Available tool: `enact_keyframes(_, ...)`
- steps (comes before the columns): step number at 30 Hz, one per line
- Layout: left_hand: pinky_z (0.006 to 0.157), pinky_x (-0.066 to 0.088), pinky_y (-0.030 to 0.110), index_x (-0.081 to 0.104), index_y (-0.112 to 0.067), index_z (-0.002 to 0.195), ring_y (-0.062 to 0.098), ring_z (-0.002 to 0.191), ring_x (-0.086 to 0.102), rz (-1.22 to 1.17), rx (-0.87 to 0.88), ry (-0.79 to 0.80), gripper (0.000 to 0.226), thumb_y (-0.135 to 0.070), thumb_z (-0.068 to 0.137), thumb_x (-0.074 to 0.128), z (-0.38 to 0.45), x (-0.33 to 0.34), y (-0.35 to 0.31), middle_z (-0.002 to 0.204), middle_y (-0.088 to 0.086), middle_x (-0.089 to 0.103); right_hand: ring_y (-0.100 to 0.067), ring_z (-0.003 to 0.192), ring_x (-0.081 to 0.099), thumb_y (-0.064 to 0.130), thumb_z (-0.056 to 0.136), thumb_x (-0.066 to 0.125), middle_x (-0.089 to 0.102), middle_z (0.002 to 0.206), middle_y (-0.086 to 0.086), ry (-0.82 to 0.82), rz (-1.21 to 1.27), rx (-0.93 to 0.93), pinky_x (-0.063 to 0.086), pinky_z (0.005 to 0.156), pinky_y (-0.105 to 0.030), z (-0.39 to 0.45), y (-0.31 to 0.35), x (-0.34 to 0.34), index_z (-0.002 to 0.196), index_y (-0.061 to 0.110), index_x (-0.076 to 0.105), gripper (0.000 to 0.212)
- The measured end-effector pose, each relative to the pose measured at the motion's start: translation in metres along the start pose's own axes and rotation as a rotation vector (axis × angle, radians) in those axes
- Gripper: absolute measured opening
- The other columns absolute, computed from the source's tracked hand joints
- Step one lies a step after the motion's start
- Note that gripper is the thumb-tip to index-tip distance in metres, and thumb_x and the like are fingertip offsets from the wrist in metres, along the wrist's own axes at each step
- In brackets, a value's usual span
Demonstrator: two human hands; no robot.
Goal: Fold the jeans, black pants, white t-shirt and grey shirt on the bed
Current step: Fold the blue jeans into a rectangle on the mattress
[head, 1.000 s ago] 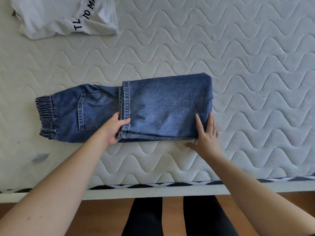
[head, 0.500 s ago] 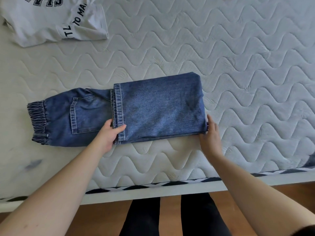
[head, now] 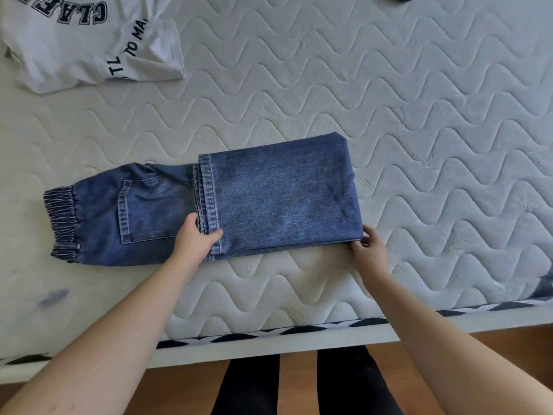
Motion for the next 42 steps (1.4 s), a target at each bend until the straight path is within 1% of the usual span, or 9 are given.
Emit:
enact_keyframes(3, 0.091, 0.046, 0.038, 0.041, -0.012, 0.132, 0.030, 0.109, 0.055, 0.191, 0.024, -0.085, 0.072, -0.032, 0.075, 0.081, -0.002, -0.011, -0.018, 0.126, 0.010, 0.055, -0.007, 0.089, 0.061, 0.008, 0.088, 0.048, 0.061, 0.111, 0.006, -0.007, -0.014, -0.035, 0.047, 0.068, -0.024, 0.002, 0.013, -0.007, 0.128, 0.029, 0.053, 0.045)
enact_keyframes(7, 0.098, 0.042, 0.048, 0.042, -0.009, 0.137, 0.035, 0.124, 0.043, 0.437, 0.426, -0.391, 0.063, -0.032, 0.084, 0.068, -0.013, -0.035, -0.081, 0.134, 0.019, 0.045, -0.017, 0.115, 0.055, 0.029, 0.098, 0.044, 0.052, 0.135, 0.002, -0.047, 0.037, -0.031, 0.046, 0.094, -0.034, 0.027, 0.051, -0.010, 0.143, 0.026, 0.040, 0.046)
enact_keyframes(10, 0.115, 0.023, 0.047, 0.024, -0.015, 0.152, 0.030, 0.146, 0.018, 0.740, 0.544, -0.248, 0.069, -0.041, 0.095, 0.051, 0.005, -0.012, -0.095, 0.159, 0.013, 0.017, -0.021, 0.128, 0.049, 0.045, 0.097, 0.044, 0.050, 0.142, 0.004, 0.059, -0.091, -0.033, 0.037, 0.109, -0.041, 0.060, 0.092, 0.016, 0.148, 0.029, 0.034, 0.054)
enact_keyframes(15, 0.119, 0.012, 0.045, -0.014, -0.025, 0.153, 0.022, 0.149, -0.010, 0.887, 0.418, -0.078, 0.079, -0.060, 0.096, 0.028, 0.036, 0.011, -0.060, 0.160, 0.002, -0.024, -0.022, 0.102, 0.055, 0.052, 0.093, 0.055, 0.058, 0.122, 0.000, 0.187, -0.265, -0.073, 0.043, 0.086, -0.036, 0.098, 0.136, 0.053, 0.138, 0.018, 0.043, 0.058)
enact_keyframes(25, 0.121, 0.000, 0.046, -0.016, -0.023, 0.153, 0.029, 0.150, -0.005, 0.947, 0.400, -0.135, 0.079, -0.060, 0.096, 0.025, 0.026, 0.046, -0.067, 0.161, 0.021, -0.007, -0.009, 0.077, 0.057, 0.034, 0.095, 0.058, 0.062, 0.086, 0.007, 0.142, -0.364, -0.321, 0.039, 0.060, -0.028, 0.109, 0.143, 0.009, 0.095, 0.021, 0.052, 0.015)
enact_keyframes(31, 0.119, -0.007, 0.044, -0.035, -0.032, 0.143, 0.028, 0.149, -0.011, 0.965, 0.551, 0.005, 0.085, -0.067, 0.093, 0.023, 0.000, 0.128, -0.114, 0.160, 0.018, -0.015, -0.010, 0.076, 0.055, 0.036, 0.093, 0.060, 0.061, 0.085, 0.011, -0.036, -0.386, -0.276, 0.037, 0.068, -0.031, 0.133, 0.119, -0.100, 0.099, 0.024, 0.055, 0.014)
enact_keyframes(35, 0.119, -0.002, 0.046, -0.030, -0.027, 0.148, 0.032, 0.149, -0.005, 1.040, 0.741, 0.059, 0.094, -0.070, 0.090, 0.031, -0.024, 0.176, -0.149, 0.159, 0.019, -0.019, -0.020, 0.084, 0.058, 0.036, 0.093, 0.059, 0.063, 0.089, 0.006, -0.122, -0.371, -0.199, 0.040, 0.075, -0.033, 0.154, 0.100, -0.168, 0.102, 0.026, 0.054, 0.014)
enact_keyframes(38, 0.120, 0.002, 0.048, -0.017, -0.020, 0.153, 0.035, 0.149, -0.007, 1.066, 0.822, -0.021, 0.095, -0.067, 0.089, 0.035, -0.035, 0.183, -0.161, 0.157, 0.021, -0.026, -0.022, 0.088, 0.060, 0.038, 0.094, 0.059, 0.066, 0.110, -0.004, -0.065, -0.253, -0.059, 0.047, 0.072, -0.034, 0.166, 0.075, -0.184, 0.114, 0.028, 0.053, 0.023)
enact_keyframes(42, 0.122, 0.009, 0.043, -0.005, -0.012, 0.155, 0.023, 0.151, -0.001, 1.082, 0.902, -0.051, 0.086, -0.061, 0.095, 0.031, -0.040, 0.186, -0.150, 0.163, 0.009, -0.010, -0.020, 0.088, 0.060, 0.053, 0.090, 0.059, 0.064, 0.108, -0.003, 0.077, -0.327, -0.005, 0.050, 0.069, -0.034, 0.165, 0.056, -0.179, 0.119, 0.027, 0.051, 0.040)
Point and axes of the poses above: each hand's wrist, its own z-axis towards the middle knuckle, its own x-axis out of the palm, y = z × x, the point moved 10 cm from there along z, towards the middle knuckle
